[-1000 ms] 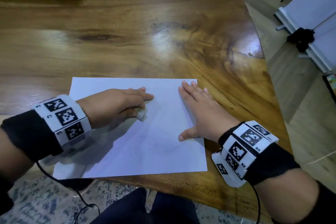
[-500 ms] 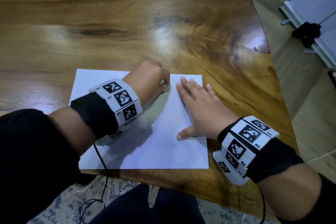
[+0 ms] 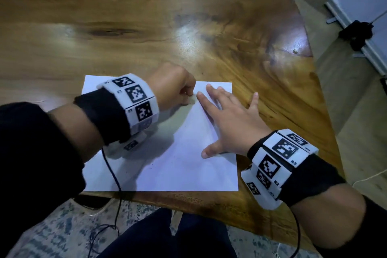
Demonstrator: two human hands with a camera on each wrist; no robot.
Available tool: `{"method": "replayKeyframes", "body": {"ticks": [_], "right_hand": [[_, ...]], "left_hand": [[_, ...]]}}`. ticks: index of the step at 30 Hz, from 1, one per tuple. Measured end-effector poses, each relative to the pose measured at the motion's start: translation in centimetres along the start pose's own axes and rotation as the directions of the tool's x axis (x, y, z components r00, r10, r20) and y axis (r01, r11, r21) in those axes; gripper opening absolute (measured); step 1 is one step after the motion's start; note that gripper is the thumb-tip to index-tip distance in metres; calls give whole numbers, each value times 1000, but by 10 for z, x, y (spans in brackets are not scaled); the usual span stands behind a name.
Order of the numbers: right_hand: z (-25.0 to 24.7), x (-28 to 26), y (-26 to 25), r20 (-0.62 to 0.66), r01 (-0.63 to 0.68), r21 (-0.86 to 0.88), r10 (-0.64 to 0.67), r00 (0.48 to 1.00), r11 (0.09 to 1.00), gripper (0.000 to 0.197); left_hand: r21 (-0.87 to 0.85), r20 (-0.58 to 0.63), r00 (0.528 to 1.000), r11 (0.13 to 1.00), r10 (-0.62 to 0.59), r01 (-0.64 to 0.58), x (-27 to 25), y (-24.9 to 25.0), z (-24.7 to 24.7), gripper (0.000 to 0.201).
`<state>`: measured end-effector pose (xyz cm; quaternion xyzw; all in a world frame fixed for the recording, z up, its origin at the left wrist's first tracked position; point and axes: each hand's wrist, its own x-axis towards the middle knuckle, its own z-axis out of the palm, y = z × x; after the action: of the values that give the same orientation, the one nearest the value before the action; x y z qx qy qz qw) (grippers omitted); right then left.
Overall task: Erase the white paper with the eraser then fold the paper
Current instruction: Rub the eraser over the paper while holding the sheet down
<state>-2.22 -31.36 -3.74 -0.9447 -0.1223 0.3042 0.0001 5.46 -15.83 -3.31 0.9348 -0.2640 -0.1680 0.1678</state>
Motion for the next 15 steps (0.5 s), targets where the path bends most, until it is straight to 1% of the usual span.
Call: {"method": "replayKeyframes", "body": {"ticks": [2, 4, 5, 6, 9, 10, 11, 13, 15], "right_hand": [[0, 0, 1, -3, -1, 11, 1, 1000, 1000, 127], [1, 0, 2, -4, 2, 21, -2, 1000, 1000, 127], [1, 0, 2, -6, 3, 27, -3, 1000, 1000, 127], [2, 0, 2, -7, 5, 31, -5, 1000, 1000, 127], [2, 0, 2, -9, 4, 37, -3, 1000, 999, 128], [2, 1, 2, -9, 3, 36, -3, 1000, 999, 128], [2, 1, 2, -6, 5, 34, -5, 1000, 999, 128], [1, 1, 2, -9, 10, 42, -9, 1000, 999, 127], [2, 1, 3, -18, 15, 55, -14, 1000, 998, 128]], "left_hand": [[-15, 108, 994, 1000, 24, -23, -17, -3, 3, 4], [-2, 225, 973, 999, 50, -51, -29, -3, 5, 3], [1, 230, 972, 999, 51, -53, -27, -2, 3, 4], [5, 199, 979, 999, 38, -40, -22, 0, 1, 5], [19, 12, 1000, 1000, -17, 16, 0, 5, -3, 9], [19, -13, 1000, 1000, -11, 11, 1, 6, -2, 8], [15, -2, 1000, 1000, 6, -6, -4, 6, 0, 7], [7, 108, 991, 996, 83, -84, -24, 2, 7, 6], [13, 234, 964, 991, 127, -134, -41, 0, 12, 6]]}}
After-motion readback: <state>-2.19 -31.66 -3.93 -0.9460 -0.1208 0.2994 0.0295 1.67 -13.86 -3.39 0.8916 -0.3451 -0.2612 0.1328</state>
